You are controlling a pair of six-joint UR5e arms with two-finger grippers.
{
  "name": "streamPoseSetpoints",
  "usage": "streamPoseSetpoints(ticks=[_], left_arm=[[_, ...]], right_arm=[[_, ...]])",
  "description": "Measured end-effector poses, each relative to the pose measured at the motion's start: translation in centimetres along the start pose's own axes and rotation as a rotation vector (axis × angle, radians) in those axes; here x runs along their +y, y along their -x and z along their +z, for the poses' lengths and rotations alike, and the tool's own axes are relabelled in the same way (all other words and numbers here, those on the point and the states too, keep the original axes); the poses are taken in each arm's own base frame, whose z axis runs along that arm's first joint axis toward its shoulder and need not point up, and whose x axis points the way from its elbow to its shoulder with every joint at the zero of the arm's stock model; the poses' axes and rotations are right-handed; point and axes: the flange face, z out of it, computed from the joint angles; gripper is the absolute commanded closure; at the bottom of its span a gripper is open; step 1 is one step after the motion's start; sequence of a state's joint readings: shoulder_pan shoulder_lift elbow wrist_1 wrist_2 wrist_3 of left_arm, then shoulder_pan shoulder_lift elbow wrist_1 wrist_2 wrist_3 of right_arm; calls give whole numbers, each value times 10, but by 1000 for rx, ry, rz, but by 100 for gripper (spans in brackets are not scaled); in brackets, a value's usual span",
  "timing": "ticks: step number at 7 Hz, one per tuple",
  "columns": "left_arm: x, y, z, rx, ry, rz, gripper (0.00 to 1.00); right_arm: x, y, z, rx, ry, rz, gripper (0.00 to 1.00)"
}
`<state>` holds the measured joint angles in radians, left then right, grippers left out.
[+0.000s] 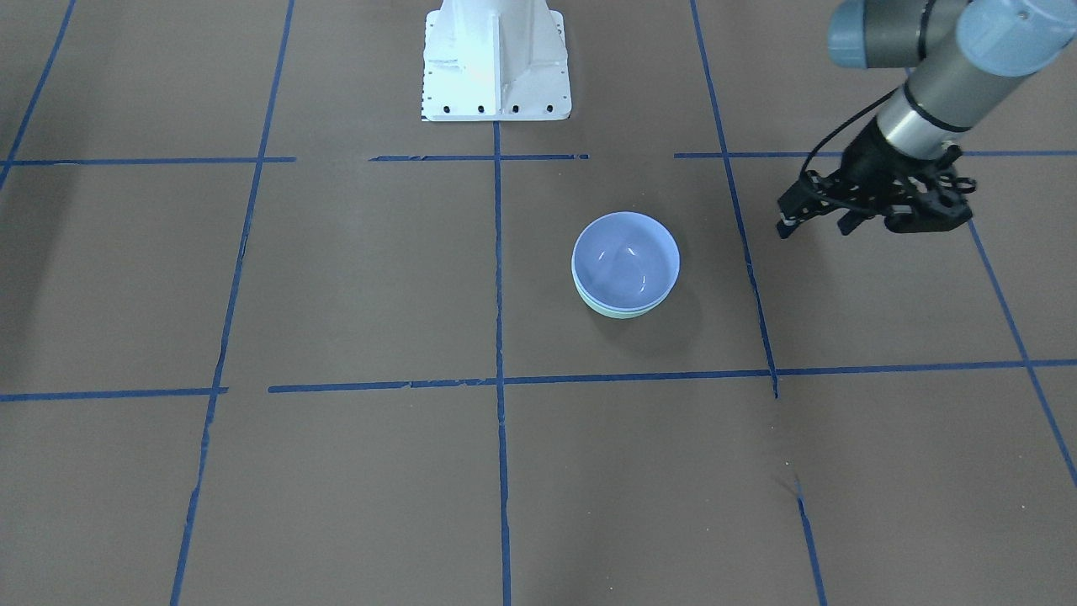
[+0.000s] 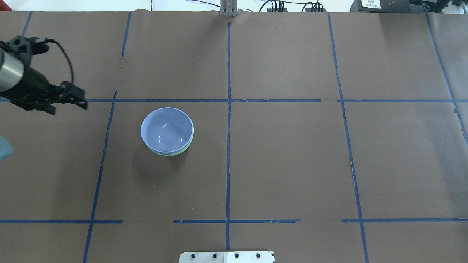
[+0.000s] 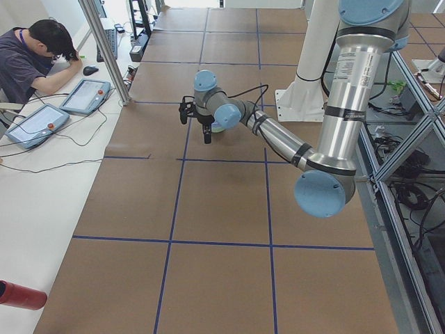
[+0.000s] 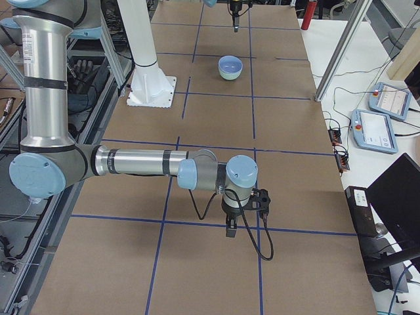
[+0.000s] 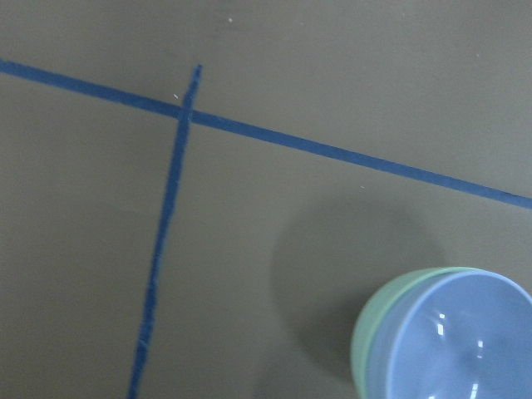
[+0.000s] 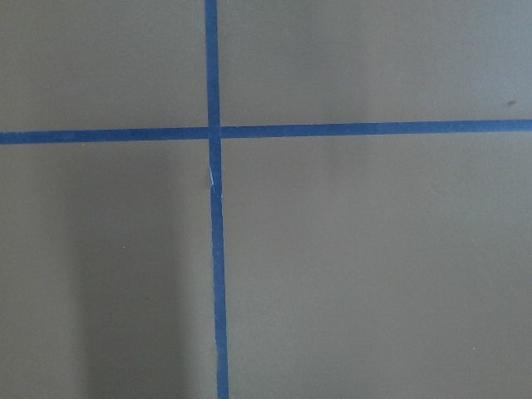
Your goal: Stack blue bowl on green bowl
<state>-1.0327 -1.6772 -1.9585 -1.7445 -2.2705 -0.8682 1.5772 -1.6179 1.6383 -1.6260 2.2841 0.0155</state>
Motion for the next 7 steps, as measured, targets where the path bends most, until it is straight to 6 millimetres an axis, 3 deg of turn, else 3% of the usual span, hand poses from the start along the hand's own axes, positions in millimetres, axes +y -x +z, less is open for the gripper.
streamPoseSetpoints(ticks=[3,4,5,7], left_arm=[[7,211,-42,-108,-1,263,0],[14,263,-48,-131,5,292,0],[23,296,-52,-143,10,288,0],[35,324,-57,-152,21,261,0]], right_arm=[[0,0,0,0,0,1,0],[0,0,0,0,0,1,0],[0,0,0,0,0,1,0],[0,0,0,0,0,1,0]])
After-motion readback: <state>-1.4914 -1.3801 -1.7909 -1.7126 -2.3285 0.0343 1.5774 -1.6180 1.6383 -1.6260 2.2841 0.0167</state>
